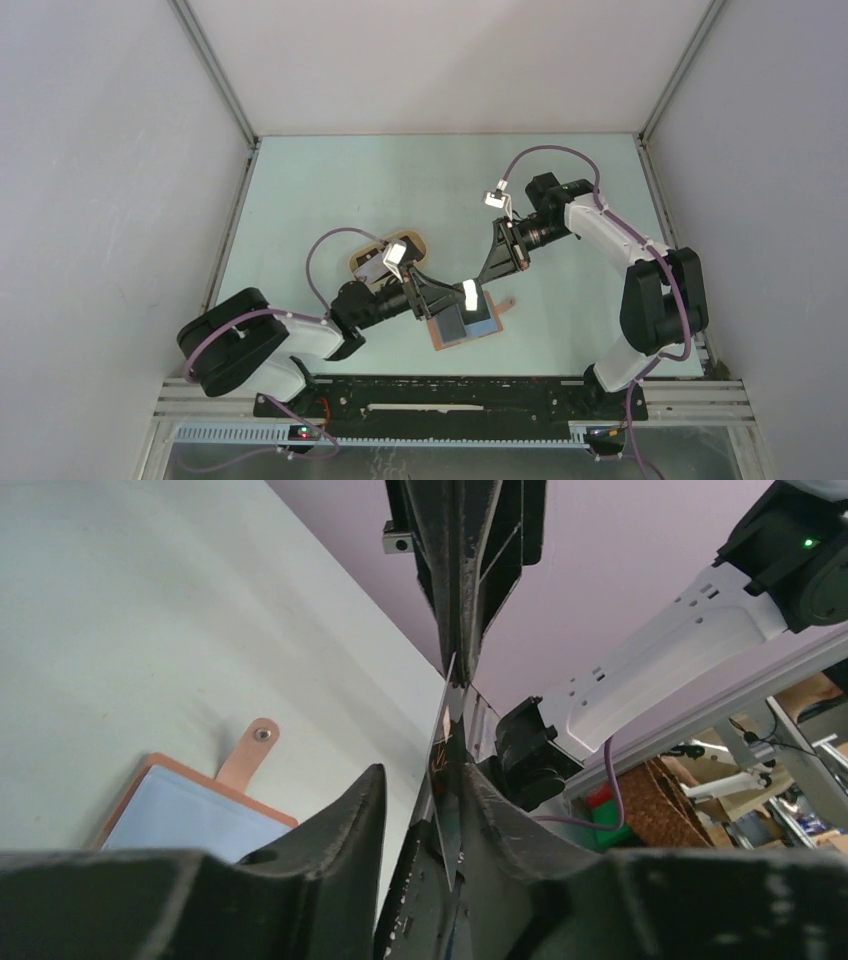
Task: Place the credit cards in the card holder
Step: Insert the credit card into the card holder.
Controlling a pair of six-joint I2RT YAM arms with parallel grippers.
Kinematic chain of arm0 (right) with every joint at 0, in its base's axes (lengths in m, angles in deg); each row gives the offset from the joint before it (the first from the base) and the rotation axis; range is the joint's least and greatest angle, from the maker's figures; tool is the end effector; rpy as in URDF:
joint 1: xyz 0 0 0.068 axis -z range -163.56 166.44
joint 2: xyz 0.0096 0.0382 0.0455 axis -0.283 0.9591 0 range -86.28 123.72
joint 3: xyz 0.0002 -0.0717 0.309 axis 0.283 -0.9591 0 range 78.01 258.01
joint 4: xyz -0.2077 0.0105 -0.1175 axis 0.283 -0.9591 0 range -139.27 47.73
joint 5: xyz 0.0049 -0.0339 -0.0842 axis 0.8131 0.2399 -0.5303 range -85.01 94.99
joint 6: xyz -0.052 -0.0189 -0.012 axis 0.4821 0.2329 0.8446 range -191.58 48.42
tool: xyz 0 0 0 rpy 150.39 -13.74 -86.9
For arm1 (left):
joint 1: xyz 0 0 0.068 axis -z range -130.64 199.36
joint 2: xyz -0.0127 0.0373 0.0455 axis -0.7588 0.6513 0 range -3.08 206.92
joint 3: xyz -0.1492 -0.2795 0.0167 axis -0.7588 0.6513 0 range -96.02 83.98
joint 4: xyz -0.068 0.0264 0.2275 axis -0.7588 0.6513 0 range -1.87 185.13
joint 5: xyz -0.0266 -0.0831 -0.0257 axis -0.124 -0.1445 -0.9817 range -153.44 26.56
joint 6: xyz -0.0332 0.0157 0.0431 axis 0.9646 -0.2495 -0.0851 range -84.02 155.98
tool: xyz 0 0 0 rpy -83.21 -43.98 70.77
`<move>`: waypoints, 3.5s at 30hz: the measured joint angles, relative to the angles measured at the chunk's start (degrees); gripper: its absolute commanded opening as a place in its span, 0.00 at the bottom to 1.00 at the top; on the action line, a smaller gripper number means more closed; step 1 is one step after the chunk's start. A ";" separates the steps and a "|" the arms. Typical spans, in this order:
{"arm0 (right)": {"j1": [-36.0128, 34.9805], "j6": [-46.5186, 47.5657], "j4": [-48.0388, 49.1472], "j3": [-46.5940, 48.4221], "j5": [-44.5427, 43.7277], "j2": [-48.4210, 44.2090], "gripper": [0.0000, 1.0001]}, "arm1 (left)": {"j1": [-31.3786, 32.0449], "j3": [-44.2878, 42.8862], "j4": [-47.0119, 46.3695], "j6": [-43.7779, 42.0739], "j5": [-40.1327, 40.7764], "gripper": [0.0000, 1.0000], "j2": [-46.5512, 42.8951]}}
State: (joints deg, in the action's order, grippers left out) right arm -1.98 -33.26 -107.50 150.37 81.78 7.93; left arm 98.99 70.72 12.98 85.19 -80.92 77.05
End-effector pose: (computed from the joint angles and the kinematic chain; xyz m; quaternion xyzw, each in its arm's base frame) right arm 0.2479 0.1233 0.3129 -0.3862 0.6818 0.6081 0.1269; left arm 0.1330 -0.1750 0.2553 0.1173 0.6462 -0.6324 0.4107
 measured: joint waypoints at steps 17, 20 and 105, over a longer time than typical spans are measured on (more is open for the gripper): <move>-0.04 1.01 -1.09 0.00 0.70 1.27 0.42 | 0.13 -1.97 -3.26 2.38 -2.38 0.00 2.27; -0.72 0.94 -1.03 0.00 0.92 1.81 0.27 | 0.13 -1.97 -3.32 2.38 -2.05 0.00 2.27; 1.84 -44.87 53.44 -25.77 -14.82 6.86 0.00 | 10.80 0.22 29.22 1.20 30.27 0.04 2.25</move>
State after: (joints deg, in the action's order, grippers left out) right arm -0.14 -78.13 -54.06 124.60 66.96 14.79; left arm 109.78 70.94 42.20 86.39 -50.65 79.31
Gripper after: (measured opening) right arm 0.006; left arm 0.065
